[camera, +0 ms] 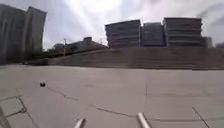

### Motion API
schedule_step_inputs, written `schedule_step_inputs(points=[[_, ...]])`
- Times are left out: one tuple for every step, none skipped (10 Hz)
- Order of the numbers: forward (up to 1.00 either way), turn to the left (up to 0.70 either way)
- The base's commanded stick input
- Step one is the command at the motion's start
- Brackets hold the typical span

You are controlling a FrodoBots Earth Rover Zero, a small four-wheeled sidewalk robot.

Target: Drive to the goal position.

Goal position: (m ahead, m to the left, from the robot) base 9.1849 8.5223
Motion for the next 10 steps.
schedule_step_inputs(points=[[1.0, 0.27], [1.0, 0.27], [1.0, 0.03], [1.0, 0.0], [1.0, 0.0], [1.0, 0.11], [1.0, 0.27], [1.0, 0.27], [1.0, 0.27], [1.0, 0.27]])
